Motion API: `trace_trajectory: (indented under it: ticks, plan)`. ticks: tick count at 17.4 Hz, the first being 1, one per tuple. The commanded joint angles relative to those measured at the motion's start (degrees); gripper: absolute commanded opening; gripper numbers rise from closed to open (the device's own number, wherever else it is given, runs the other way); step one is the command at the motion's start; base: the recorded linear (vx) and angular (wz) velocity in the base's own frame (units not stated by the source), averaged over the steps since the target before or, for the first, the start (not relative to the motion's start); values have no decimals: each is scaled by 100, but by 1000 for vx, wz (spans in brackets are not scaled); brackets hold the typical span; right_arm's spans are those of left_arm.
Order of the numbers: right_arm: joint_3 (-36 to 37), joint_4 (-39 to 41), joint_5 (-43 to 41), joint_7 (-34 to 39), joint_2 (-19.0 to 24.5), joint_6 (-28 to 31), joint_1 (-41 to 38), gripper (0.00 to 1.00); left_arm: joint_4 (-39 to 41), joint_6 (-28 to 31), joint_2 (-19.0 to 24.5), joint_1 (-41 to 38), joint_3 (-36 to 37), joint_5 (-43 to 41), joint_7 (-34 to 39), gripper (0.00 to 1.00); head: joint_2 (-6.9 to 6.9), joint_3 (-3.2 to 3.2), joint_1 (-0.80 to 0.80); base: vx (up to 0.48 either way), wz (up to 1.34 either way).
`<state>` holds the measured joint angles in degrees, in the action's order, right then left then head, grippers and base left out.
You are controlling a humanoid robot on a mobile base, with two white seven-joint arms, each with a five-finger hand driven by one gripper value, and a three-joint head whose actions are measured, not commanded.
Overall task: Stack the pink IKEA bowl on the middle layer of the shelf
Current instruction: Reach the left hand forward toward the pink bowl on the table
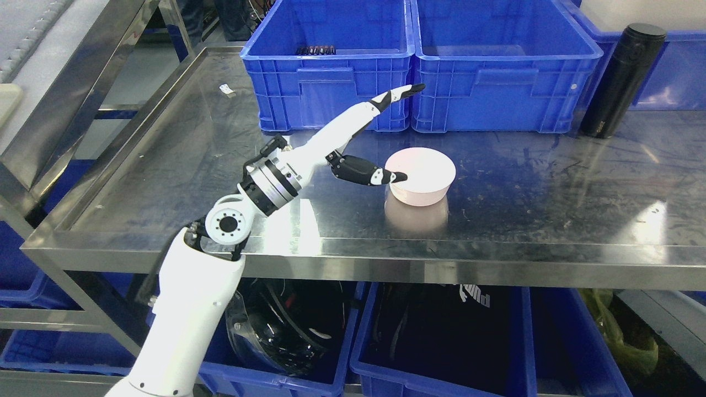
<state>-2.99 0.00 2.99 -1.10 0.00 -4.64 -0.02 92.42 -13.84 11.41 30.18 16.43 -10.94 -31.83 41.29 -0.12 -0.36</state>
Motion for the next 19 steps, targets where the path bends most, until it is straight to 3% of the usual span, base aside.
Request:
trace_trajectory:
  ticks: [1,4,9,13,15,19]
  plan:
    - [0,100,0,5,-100,-2,-16,100,5,74,417,664,247,-304,-541,98,0,0,0,54,5]
    - [0,100,0,5,-100,-2,-24,100,5,74,187,612,256,-304,-807,96,0,0,0,39,2]
    - [0,100,0,5,-100,-2,-24,100,-13,663,265,707,878,-374,-859,96,0,0,0,14,-10]
    - [0,100,0,5,-100,-2,-16,100,-162,979,503,1401,1687,-1041,-1824,92,0,0,0,0,0]
    - [0,100,0,5,-100,-2,-16,100,-241,988,503,1639,1732,-1095,-2150,84,0,0,0,0,0]
    - [0,100,0,5,-100,-2,-16,100,-259,1049,494,1780,1618,-1051,-2344,86,0,0,0,0,0]
